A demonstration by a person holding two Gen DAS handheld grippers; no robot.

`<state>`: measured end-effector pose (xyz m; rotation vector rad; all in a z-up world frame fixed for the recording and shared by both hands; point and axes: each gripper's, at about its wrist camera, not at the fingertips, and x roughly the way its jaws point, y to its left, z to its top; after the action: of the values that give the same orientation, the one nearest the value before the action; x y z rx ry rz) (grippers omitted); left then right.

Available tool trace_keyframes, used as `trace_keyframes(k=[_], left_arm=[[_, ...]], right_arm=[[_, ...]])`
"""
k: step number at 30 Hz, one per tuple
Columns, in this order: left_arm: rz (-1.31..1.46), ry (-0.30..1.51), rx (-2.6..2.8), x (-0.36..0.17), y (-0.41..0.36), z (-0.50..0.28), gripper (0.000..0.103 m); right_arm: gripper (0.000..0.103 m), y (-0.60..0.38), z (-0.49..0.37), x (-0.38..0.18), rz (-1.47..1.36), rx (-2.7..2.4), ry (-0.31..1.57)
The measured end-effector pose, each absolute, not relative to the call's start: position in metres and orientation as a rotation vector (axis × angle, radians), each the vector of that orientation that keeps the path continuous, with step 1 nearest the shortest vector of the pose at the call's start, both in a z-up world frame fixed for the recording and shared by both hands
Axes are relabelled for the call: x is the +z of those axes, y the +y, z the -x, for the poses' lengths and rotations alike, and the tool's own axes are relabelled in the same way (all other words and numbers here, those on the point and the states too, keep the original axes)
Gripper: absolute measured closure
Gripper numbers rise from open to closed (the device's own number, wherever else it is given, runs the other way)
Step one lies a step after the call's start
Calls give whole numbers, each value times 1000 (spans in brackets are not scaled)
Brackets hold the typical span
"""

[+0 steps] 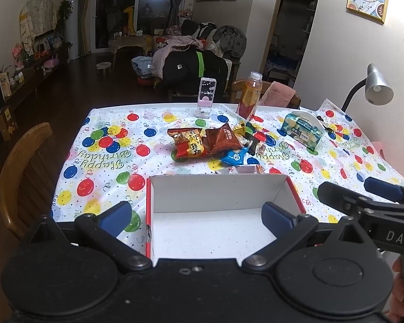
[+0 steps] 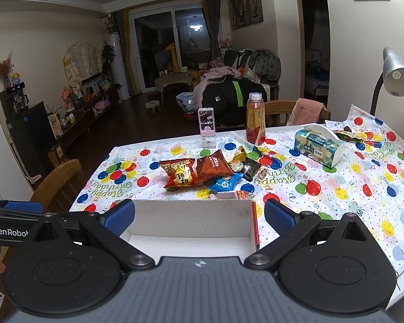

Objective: Organize snacks

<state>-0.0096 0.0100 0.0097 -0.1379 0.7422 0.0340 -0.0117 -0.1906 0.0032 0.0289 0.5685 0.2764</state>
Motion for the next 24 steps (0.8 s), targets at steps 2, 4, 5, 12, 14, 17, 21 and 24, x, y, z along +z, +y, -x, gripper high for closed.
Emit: trace_keyframes(k=[2, 4, 5, 12, 14, 17, 21, 24], left_arm=[[139, 742, 34, 9, 11, 9, 1], [136, 741, 37, 10, 11, 9, 1], [137, 741, 38, 9, 11, 9, 1], [123, 735, 32, 9, 15, 12, 1], [120, 735, 30, 8, 16, 12, 1], [126, 736, 24, 8, 16, 11, 1], [117, 735, 16, 7, 13, 4, 1], [114, 730, 16, 7, 12, -4, 1]], right_arm=[[0, -190, 12, 3, -31, 280, 569], [0, -188, 12, 5, -29, 283, 568], [0, -188, 12, 4, -29, 285, 567], [0, -182, 11, 7, -24, 299, 566], [0, -182, 11, 7, -24, 297, 566], [0, -180, 10, 8, -22, 291, 566], [0, -181, 7, 8, -15, 286, 570], [0, -187, -4, 8, -12, 288, 578]])
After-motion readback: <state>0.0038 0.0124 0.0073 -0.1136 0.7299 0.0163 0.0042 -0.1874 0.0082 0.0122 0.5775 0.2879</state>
